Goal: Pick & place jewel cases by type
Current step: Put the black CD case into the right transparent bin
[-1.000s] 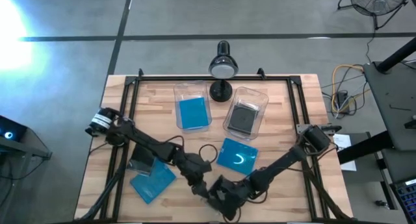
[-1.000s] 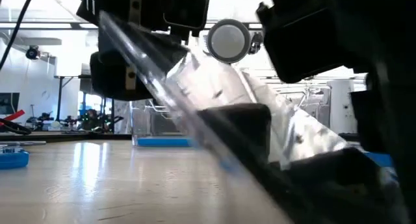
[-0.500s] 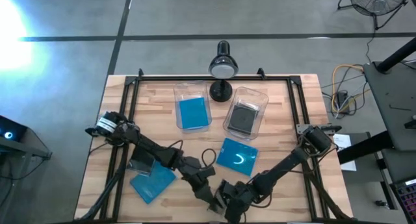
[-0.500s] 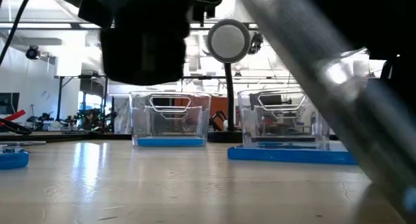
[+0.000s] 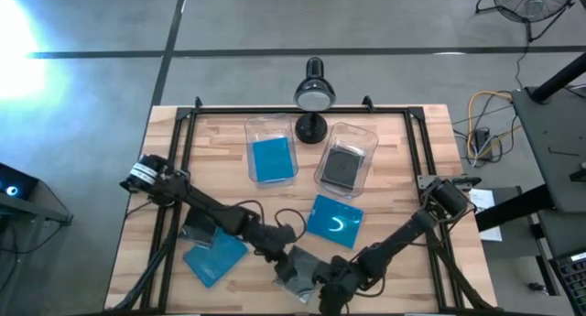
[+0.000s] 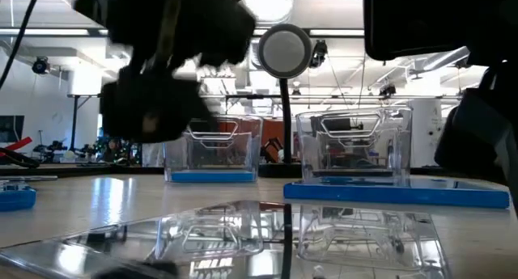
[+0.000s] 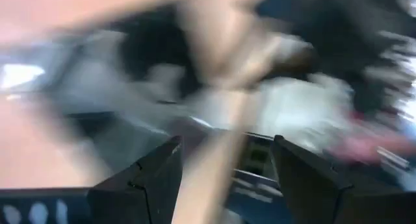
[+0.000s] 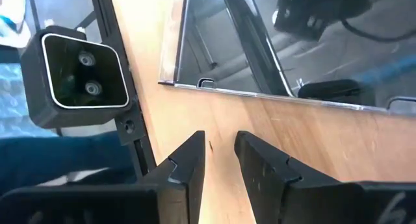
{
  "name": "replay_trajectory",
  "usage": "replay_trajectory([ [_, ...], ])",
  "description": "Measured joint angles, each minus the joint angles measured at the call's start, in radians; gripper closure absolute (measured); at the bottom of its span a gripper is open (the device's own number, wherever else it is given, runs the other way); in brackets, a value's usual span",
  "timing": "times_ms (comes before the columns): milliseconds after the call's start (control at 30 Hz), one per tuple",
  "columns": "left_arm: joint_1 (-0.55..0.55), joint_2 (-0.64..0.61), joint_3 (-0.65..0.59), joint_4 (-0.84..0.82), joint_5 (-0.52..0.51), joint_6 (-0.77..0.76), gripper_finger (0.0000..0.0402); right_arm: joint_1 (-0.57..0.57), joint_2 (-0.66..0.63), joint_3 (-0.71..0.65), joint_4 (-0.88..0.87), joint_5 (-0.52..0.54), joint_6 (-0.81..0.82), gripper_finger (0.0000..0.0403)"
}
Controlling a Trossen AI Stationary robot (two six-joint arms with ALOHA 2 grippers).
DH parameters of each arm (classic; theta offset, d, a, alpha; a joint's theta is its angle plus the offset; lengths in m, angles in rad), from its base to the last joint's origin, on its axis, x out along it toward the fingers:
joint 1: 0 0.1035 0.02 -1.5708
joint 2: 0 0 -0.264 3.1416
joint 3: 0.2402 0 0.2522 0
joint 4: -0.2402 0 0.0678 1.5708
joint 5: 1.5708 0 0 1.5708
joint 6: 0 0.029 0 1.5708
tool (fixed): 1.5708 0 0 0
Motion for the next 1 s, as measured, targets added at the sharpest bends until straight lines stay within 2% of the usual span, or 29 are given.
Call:
replay_trajectory([
  [67,-0.005,-0.018,0.008,-0.159,-0.093,-0.024,0.0188,0.008,0.000,0.000,-0.001,0.004,0.033,0.0312],
  [167,-0.013,-0.014,0.009,-0.236,-0.114,-0.090,0.0188,0.010,0.000,0.000,0.001,-0.004,0.085,0.0310],
  [433,-0.061,0.081,0.019,-0.145,-0.083,-0.177,0.0188,0.000,0.000,-0.004,0.033,-0.026,0.137,0.0310],
  [867,-0.061,0.136,0.090,-0.114,-0.057,-0.125,0.0188,-0.019,0.000,-0.001,0.033,-0.027,0.119,0.0314],
  [1000,-0.062,0.130,0.106,-0.079,-0.042,-0.122,0.0188,-0.014,0.000,-0.001,0.011,-0.089,0.058,0.0314],
])
